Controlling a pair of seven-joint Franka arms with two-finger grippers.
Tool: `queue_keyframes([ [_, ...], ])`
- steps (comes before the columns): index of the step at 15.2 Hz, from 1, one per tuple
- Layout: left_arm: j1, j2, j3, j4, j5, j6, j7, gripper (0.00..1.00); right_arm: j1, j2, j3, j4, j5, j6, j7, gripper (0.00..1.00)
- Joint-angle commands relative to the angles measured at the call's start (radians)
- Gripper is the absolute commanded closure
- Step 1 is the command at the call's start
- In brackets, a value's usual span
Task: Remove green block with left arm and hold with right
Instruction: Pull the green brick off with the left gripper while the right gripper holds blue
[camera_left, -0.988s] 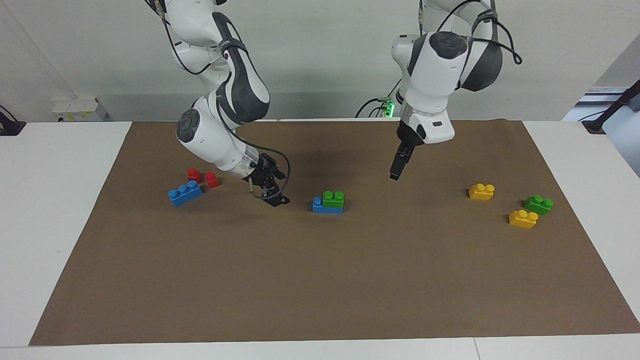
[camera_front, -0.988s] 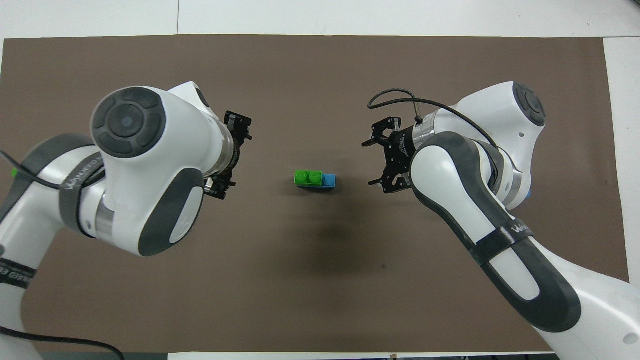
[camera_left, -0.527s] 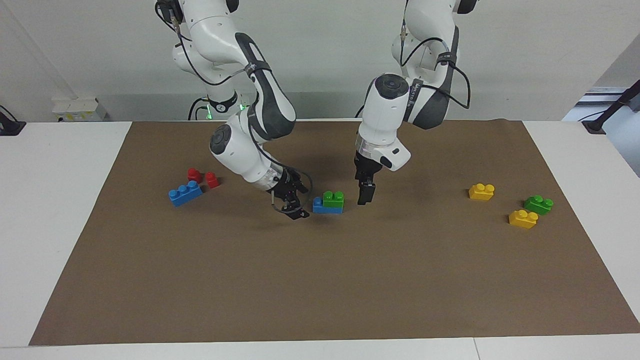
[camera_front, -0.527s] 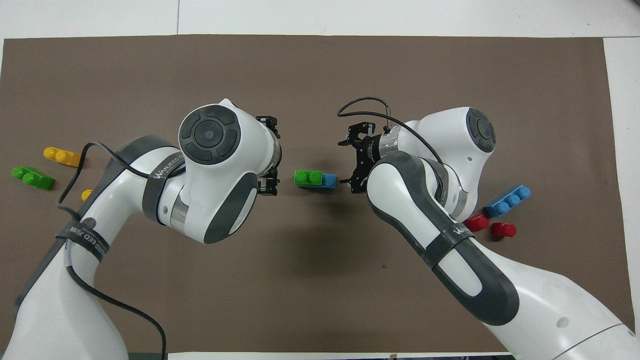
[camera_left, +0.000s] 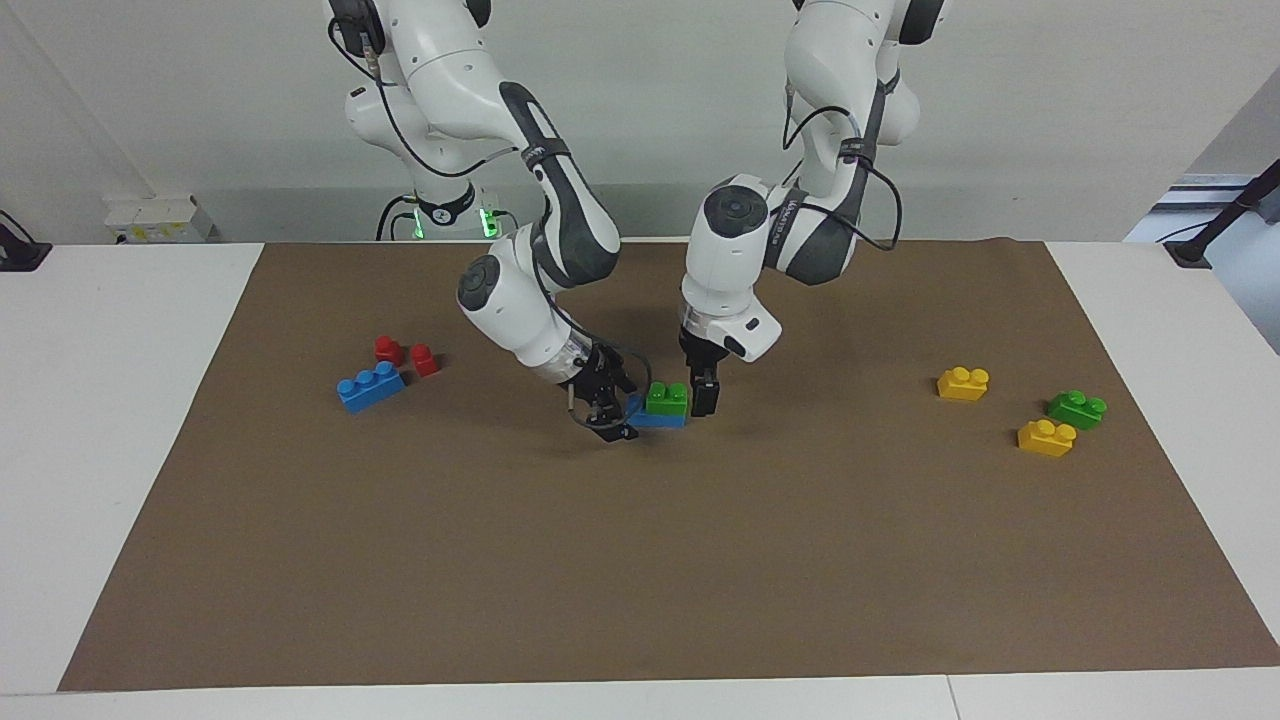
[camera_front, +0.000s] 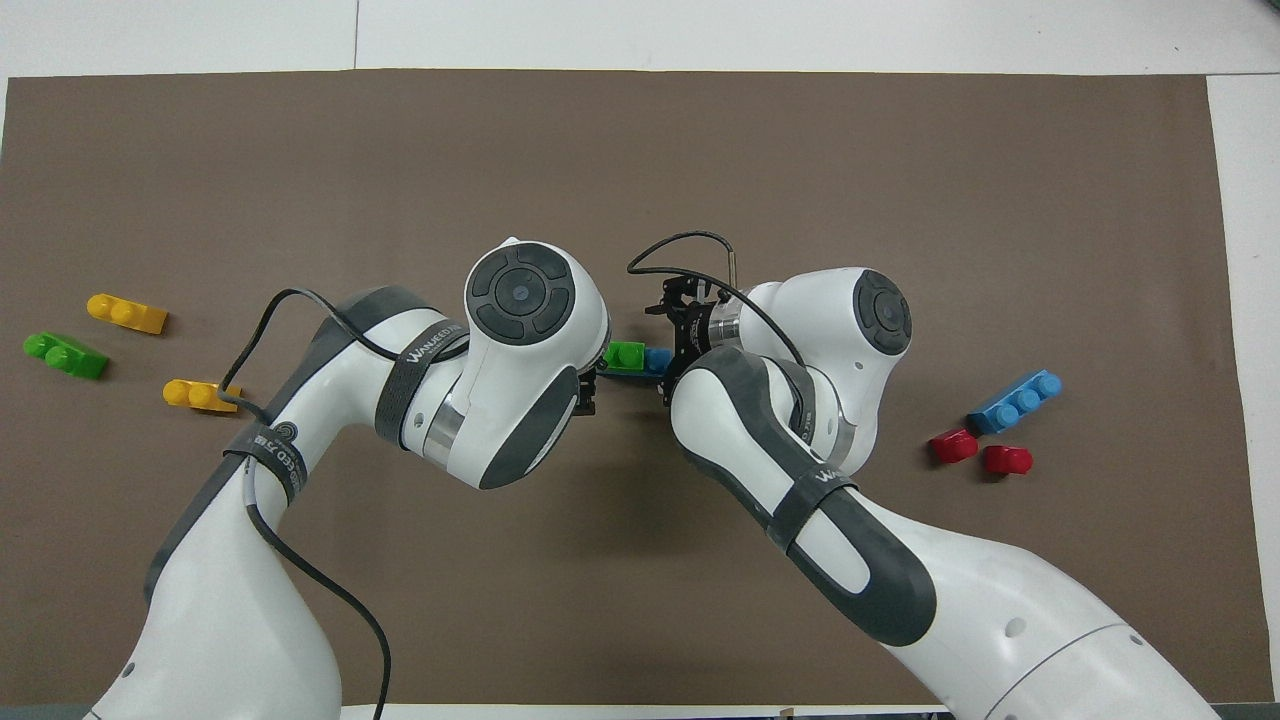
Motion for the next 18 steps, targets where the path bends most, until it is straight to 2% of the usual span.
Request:
queue_keyframes([
  [1,-0.013,0.014,0.013,0.005,0.022,0.023,-0.055,0.0,0.001,-0.01,-0.001,-0.015,0.027,0.023,0.003,0.07],
  [2,-0.022,0.022,0.014,0.004,0.022,0.032,-0.065,0.0,0.002,-0.008,-0.001,-0.015,0.027,0.037,0.003,0.12],
  [3,-0.03,0.03,0.014,0.002,0.022,0.038,-0.072,0.0,0.002,-0.006,-0.001,-0.015,0.033,0.043,0.003,0.36],
  [4,-0.033,0.031,0.014,0.002,0.022,0.04,-0.083,0.0,0.004,-0.006,-0.001,-0.017,0.045,0.043,0.003,0.54],
  [5,-0.033,0.033,0.014,0.002,0.022,0.042,-0.094,0.0,0.002,-0.005,-0.001,-0.015,0.057,0.043,0.004,0.76],
  [7,-0.04,0.033,0.014,0.002,0.023,0.049,-0.106,0.0,-0.003,-0.005,-0.001,-0.015,0.062,0.038,0.004,1.0],
  [18,-0.048,0.034,0.014,-0.002,0.028,0.075,-0.141,0.0,0.002,-0.005,-0.002,-0.015,0.062,0.048,-0.005,1.0],
])
